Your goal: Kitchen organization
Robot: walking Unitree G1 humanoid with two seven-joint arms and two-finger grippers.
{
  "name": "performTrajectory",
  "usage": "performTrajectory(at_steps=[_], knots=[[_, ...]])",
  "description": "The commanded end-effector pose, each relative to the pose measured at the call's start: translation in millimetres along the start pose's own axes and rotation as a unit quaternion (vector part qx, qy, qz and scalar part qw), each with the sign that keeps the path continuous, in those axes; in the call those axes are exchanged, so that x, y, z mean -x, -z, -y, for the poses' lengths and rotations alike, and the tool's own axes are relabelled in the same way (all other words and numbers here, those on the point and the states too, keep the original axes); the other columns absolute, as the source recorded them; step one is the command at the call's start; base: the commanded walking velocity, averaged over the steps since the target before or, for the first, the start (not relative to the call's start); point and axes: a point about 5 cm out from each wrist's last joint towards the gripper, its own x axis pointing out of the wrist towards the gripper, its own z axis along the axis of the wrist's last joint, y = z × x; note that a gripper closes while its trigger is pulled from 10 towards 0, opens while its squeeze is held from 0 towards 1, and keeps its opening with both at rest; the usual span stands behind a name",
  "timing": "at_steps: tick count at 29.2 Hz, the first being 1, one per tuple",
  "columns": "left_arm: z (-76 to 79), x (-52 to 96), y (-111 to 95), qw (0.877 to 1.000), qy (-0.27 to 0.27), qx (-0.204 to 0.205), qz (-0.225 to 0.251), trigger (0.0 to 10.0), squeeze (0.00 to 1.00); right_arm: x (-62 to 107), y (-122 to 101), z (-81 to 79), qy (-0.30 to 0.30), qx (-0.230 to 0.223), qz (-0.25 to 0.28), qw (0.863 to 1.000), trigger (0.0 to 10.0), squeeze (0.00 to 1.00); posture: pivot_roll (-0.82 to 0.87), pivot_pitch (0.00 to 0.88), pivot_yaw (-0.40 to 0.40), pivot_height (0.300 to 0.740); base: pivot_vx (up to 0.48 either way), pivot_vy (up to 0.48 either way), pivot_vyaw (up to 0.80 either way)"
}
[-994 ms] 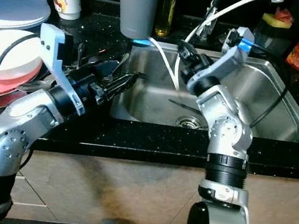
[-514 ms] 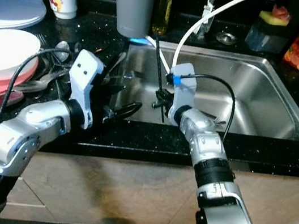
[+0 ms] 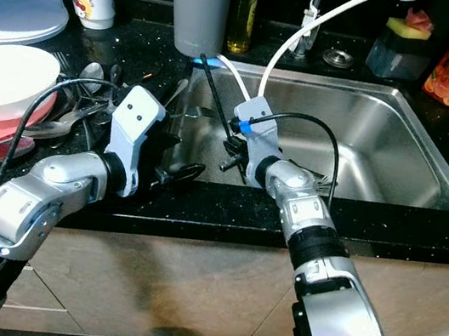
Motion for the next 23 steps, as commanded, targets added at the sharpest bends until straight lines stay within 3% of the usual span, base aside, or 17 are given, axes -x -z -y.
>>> performTrajectory(at_steps=[1,9,10,11,16,17,21,23], knots=[[1.7,1.1,5,1.0,0.005,-0.009,-0.017,10.0,0.0,4.0,26,0.7,0.0,0.008,-0.063,0.998,10.0,0.0,0.0,0.153,-0.008,0.74,0.0,0.0,0.0],[1.7,0.2,3,1.0,0.002,-0.013,-0.017,10.0,0.0,8.7,33,16.0,0.05,-0.009,-0.089,0.995,10.0,0.0,0.0,0.154,-0.011,0.74,0.0,0.0,0.0],[1.6,0.5,3,1.0,0.002,-0.013,-0.018,10.0,0.0,9.1,33,17.5,0.058,-0.014,-0.09,0.994,10.0,0.66,0.0,0.154,-0.011,0.74,0.0,0.0,0.0],[1.5,0.8,3,1.0,0.001,-0.013,-0.018,10.0,0.0,9.8,34,20.0,0.071,-0.016,-0.093,0.993,10.0,1.0,0.0,0.154,-0.011,0.74,0.0,0.0,0.0],[0.8,1.5,3,1.0,-0.003,-0.015,-0.017,10.0,0.0,12.1,34,27.7,0.11,-0.004,-0.101,0.989,10.0,1.0,0.0,0.154,-0.011,0.74,0.0,0.0,0.0],[-1.4,1.7,1,1.0,-0.014,-0.014,-0.013,10.0,0.0,14.1,32,34.2,0.142,-0.004,-0.099,0.985,10.0,0.04,0.0,0.157,-0.012,0.74,0.0,0.0,0.0],[-5.6,2.0,-3,0.999,-0.032,-0.01,-0.003,10.0,0.0,17.8,25,45.4,0.186,-0.024,-0.077,0.979,10.0,0.0,0.0,0.16,-0.013,0.74,0.0,0.0,0.0],[-12.1,3.9,-7,0.998,-0.063,-0.022,-0.003,10.0,0.0,18.8,14,52.2,0.207,-0.046,-0.039,0.977,10.0,0.0,0.01,0.169,-0.011,0.74,0.0,0.0,0.0]])
